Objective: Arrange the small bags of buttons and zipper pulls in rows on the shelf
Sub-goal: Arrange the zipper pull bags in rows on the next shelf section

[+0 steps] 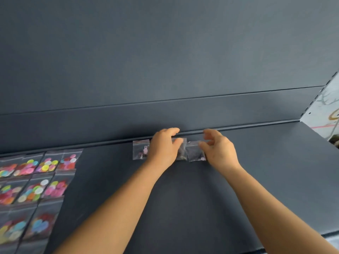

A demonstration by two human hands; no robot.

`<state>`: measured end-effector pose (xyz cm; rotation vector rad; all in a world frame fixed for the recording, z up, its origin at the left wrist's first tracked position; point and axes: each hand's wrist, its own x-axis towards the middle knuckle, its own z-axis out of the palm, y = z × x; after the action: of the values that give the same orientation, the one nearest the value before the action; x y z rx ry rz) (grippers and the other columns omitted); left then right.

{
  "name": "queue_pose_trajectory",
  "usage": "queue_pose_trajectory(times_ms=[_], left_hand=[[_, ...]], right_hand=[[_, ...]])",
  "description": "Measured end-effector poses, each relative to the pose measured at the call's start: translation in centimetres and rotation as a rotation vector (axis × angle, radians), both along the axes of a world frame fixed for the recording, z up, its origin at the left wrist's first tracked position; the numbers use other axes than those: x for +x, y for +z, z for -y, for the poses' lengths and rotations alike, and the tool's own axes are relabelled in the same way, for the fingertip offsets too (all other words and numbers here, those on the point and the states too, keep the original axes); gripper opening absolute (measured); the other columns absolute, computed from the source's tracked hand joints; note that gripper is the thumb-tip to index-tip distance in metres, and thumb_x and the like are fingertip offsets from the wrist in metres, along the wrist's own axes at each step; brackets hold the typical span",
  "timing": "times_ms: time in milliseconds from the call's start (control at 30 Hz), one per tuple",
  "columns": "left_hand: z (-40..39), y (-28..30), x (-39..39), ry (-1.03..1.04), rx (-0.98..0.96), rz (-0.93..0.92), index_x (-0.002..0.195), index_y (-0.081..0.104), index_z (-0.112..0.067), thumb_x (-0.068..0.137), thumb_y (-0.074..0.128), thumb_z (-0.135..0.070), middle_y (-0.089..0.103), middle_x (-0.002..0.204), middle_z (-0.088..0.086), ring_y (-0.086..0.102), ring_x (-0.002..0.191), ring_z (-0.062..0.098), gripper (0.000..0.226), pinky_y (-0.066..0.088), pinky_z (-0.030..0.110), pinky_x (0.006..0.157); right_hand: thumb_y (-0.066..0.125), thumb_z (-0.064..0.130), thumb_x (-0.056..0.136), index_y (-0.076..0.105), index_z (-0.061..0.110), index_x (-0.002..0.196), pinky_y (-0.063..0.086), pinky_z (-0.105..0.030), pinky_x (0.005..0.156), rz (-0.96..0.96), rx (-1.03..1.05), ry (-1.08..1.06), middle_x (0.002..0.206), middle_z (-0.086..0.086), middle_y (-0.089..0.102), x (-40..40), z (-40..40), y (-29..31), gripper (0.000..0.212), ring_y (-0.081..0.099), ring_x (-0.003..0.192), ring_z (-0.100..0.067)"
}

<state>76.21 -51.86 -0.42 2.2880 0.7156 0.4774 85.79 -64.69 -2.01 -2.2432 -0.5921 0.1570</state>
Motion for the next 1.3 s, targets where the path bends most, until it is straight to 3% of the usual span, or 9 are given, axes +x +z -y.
queue_pose_trajectory(times_ms=[67, 133, 267, 400, 533, 833, 1300], left_hand=[[0.4, -0.2, -0.8, -0.038, 0.153, -0.044, 0.128, 0.056, -0.015, 0.092, 0.054, -0.018, 0.057, 0.128, 0.002, 0.047, 0.117, 0.021, 0.036, 0.036, 0.031, 0.099], [1.3, -0.9, -2.1, -0.149, 0.301, -0.102, 0.128, 0.056, -0.015, 0.094, 0.049, -0.016, 0.054, 0.131, -0.001, 0.041, 0.12, 0.02, 0.034, 0.03, 0.028, 0.099], [2.5, -2.7, -3.2, -0.267, 0.47, -0.256, 0.136, 0.046, -0.014, 0.095, 0.046, -0.008, 0.042, 0.14, -0.002, 0.035, 0.127, 0.019, 0.042, 0.032, 0.031, 0.104], [2.4, -3.1, -2.5, -0.243, 0.504, -0.277, 0.139, 0.04, -0.013, 0.092, 0.049, -0.003, 0.038, 0.143, -0.001, 0.033, 0.131, 0.019, 0.048, 0.03, 0.031, 0.106], [2.2, -3.0, -1.8, -0.21, 0.523, -0.269, 0.137, 0.042, -0.011, 0.092, 0.048, -0.003, 0.041, 0.14, 0.002, 0.036, 0.128, 0.021, 0.047, 0.03, 0.033, 0.105], [1.7, -3.2, -1.7, -0.186, 0.474, -0.242, 0.137, 0.043, -0.012, 0.092, 0.049, -0.003, 0.042, 0.138, 0.0, 0.037, 0.127, 0.021, 0.047, 0.036, 0.032, 0.102], [2.3, -2.4, -1.5, -0.169, 0.417, -0.262, 0.129, 0.051, -0.009, 0.095, 0.047, -0.011, 0.045, 0.132, 0.002, 0.043, 0.121, 0.022, 0.034, 0.041, 0.038, 0.099]], right_hand=[[0.061, 0.019, 0.086, 0.058, 0.02, 0.123, 0.043, -0.032, 0.085, 0.122, -0.072, 0.084, 0.115, -0.001, 0.062, 0.1, 0.4, -0.2, 0.037, 0.056, 0.106, -0.025], [0.06, 0.017, 0.086, 0.066, 0.02, 0.113, 0.044, -0.033, 0.083, 0.201, -0.124, 0.182, 0.111, -0.006, 0.062, -0.1, 0.8, -0.4, 0.027, 0.055, 0.103, -0.028], [0.059, 0.011, 0.083, 0.071, 0.016, 0.087, 0.03, -0.021, 0.074, 0.283, -0.201, 0.37, 0.094, -0.004, 0.063, -0.9, 1.1, -0.8, 0.014, 0.054, 0.09, -0.024], [0.056, 0.014, 0.087, 0.07, 0.016, 0.089, 0.025, -0.02, 0.071, 0.3, -0.227, 0.353, 0.099, -0.001, 0.06, -0.7, 0.4, -1.0, 0.015, 0.048, 0.092, -0.022], [0.054, 0.013, 0.088, 0.071, 0.017, 0.092, 0.027, -0.017, 0.078, 0.296, -0.217, 0.361, 0.103, -0.001, 0.061, 0.0, -0.3, -1.0, 0.018, 0.049, 0.097, -0.021], [0.053, 0.014, 0.089, 0.07, 0.02, 0.094, 0.037, -0.025, 0.081, 0.274, -0.218, 0.372, 0.105, 0.0, 0.06, 0.6, -1.3, -1.1, 0.019, 0.048, 0.102, -0.024], [0.056, 0.018, 0.088, 0.07, 0.021, 0.094, 0.038, -0.026, 0.079, 0.264, -0.22, 0.403, 0.105, 0.0, 0.059, 0.9, -1.1, -0.8, 0.015, 0.046, 0.105, -0.024]])
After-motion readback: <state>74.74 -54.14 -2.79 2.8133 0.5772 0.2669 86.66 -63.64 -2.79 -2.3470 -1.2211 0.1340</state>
